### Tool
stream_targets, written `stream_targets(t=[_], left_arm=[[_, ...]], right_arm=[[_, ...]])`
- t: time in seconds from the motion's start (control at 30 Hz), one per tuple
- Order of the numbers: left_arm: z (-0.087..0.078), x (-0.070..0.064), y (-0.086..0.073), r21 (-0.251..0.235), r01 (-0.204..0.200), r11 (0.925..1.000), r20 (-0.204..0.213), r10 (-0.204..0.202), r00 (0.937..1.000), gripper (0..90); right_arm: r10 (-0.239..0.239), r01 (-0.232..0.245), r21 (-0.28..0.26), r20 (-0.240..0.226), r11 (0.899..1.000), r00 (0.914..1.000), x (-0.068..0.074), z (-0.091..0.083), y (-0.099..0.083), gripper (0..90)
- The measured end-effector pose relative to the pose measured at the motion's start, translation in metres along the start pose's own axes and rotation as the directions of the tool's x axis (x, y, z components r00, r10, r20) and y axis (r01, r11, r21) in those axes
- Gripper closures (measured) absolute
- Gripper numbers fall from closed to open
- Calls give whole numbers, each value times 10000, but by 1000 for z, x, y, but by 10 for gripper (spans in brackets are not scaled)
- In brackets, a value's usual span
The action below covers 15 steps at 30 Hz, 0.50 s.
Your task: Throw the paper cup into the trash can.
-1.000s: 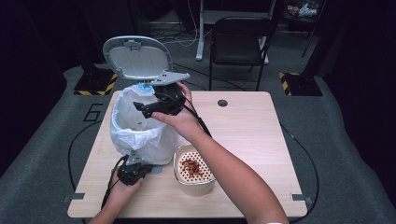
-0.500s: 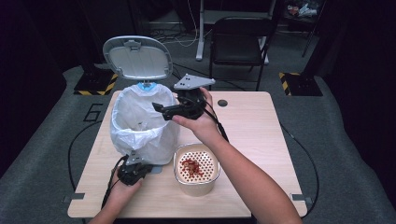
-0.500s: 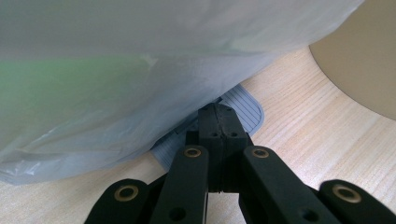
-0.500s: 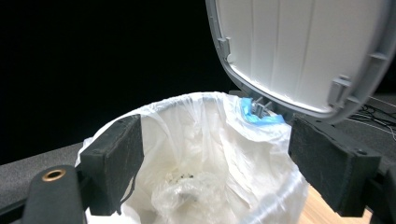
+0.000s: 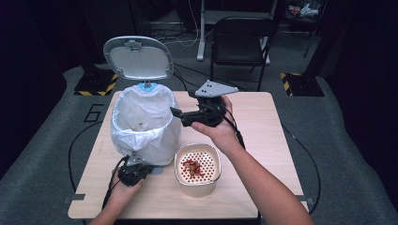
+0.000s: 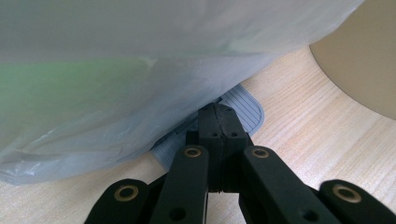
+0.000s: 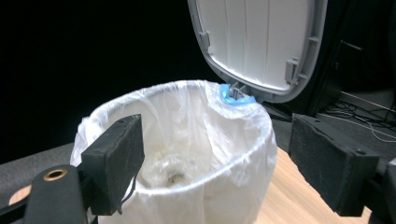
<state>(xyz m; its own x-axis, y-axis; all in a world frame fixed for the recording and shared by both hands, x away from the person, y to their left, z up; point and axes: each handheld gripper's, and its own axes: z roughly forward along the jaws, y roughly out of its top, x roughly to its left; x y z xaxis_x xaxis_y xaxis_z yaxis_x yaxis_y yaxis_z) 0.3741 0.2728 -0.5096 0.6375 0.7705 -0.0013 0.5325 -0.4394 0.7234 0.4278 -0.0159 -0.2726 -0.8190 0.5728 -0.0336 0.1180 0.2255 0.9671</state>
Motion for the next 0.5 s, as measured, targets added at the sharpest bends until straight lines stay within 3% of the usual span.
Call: stream_targets(t=[0.03, 0.07, 0.33, 0.5], left_arm=[[1, -1, -1, -59, 326, 9995, 165, -325, 9993, 900], [1, -1, -1, -79, 358, 9993, 176, -356, 9992, 900], [1, -1, -1, -71, 396, 9992, 213, -395, 9990, 900], [1, -1, 0, -50, 388, 9992, 218, -387, 9990, 900]], right_arm=[[-110, 110, -26, 81, 9999, 9999, 0, -4, -1, 180], [-61, 62, -48, 110, 10000, 9999, 0, -5, -2, 180], [-194, 199, -165, 249, 9997, 9995, -2, -25, -9, 185], [-27, 42, -343, 457, 9994, 9990, -4, -43, -14, 191]])
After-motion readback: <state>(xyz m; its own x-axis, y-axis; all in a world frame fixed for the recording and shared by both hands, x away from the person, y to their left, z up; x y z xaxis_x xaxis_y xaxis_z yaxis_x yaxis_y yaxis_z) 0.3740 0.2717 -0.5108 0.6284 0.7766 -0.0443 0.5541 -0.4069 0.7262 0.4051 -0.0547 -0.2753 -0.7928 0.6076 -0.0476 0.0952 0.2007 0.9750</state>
